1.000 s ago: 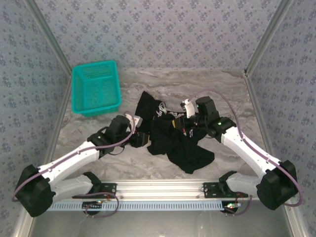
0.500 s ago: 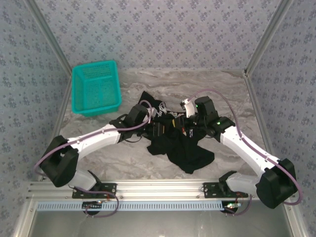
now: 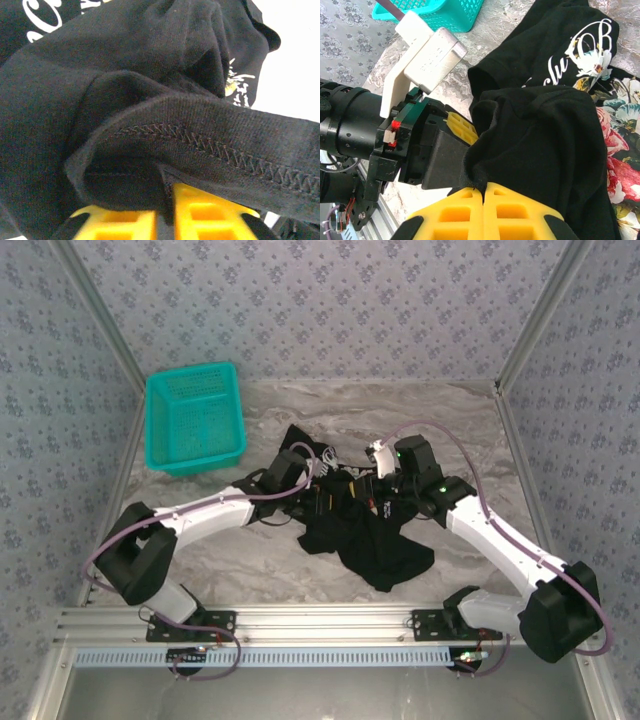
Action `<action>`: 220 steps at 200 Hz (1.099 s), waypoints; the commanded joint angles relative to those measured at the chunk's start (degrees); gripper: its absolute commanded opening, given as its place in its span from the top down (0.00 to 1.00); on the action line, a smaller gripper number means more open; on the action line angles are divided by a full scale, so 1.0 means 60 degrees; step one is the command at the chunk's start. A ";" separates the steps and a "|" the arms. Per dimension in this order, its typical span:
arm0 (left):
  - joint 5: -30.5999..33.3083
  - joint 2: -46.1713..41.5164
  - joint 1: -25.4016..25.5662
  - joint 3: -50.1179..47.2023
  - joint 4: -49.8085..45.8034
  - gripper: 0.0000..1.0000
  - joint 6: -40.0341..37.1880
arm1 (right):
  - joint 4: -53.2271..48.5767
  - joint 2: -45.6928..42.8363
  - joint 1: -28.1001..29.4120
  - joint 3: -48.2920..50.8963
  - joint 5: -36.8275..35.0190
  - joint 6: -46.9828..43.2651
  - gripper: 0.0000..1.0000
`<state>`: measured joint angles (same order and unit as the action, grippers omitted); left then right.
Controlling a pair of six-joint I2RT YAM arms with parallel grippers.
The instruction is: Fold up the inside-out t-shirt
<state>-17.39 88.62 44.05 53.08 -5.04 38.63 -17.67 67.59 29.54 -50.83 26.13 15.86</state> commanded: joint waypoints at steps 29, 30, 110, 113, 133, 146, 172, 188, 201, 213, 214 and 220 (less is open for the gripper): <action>-0.1309 -0.1518 -0.0422 -0.0021 -0.0460 1.00 -0.0821 | -0.1586 -0.0622 -0.0148 -0.0955 -0.2698 0.0096 1.00; -0.1344 -0.1574 -0.0440 -0.0024 -0.0535 1.00 -0.0854 | -0.1627 -0.0634 -0.0148 -0.0995 -0.2779 0.0096 1.00; -0.1877 -0.4480 -0.2124 -0.0243 -0.4070 1.00 -0.2072 | -0.2459 -0.0926 -0.0008 -0.1720 -0.4520 0.0579 1.00; -0.1837 -0.4517 -0.2151 -0.0225 -0.4125 1.00 -0.2057 | -0.2460 -0.0896 0.0012 -0.1716 -0.4496 0.0580 1.00; -0.1667 -0.4601 -0.2327 -0.0215 -0.4367 1.00 -0.2001 | -0.2324 -0.0786 0.0171 -0.1731 -0.4059 0.0374 1.00; -0.1639 -0.4576 -0.2416 -0.0189 -0.4488 1.00 -0.2029 | -0.2366 -0.0687 0.0250 -0.1834 -0.3706 0.0144 1.00; -0.1337 -0.4476 -0.2449 -0.0064 -0.4975 1.00 -0.2169 | -0.2712 -0.0365 0.0567 -0.2317 -0.3119 -0.0432 1.00; -0.0575 -0.4472 -0.2439 0.0089 -0.5545 1.00 -0.2238 | -0.2609 -0.0180 0.1027 -0.2438 -0.2734 -0.0602 1.00; 0.0526 -0.4561 -0.2451 0.0176 -0.6248 1.00 -0.2107 | -0.2486 0.0077 0.1477 -0.2489 -0.2371 -0.0621 1.00; 0.1673 -0.4786 -0.2522 0.0184 -0.6648 1.00 -0.1831 | -0.2321 0.0401 0.1903 -0.2525 -0.1904 -0.0614 1.00; 0.1721 -0.4812 -0.2537 0.0173 -0.6676 1.00 -0.1806 | -0.2296 0.0434 0.1954 -0.2527 -0.1855 -0.0618 1.00; 0.2102 -0.5014 -0.2626 0.0112 -0.6741 1.00 -0.1693 | -0.2176 0.0610 0.2191 -0.2537 -0.1542 -0.0652 1.00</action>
<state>-18.06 62.08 29.85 52.73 -37.23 26.68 -31.70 67.85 38.44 -64.38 10.02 13.87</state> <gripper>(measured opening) 0.042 0.062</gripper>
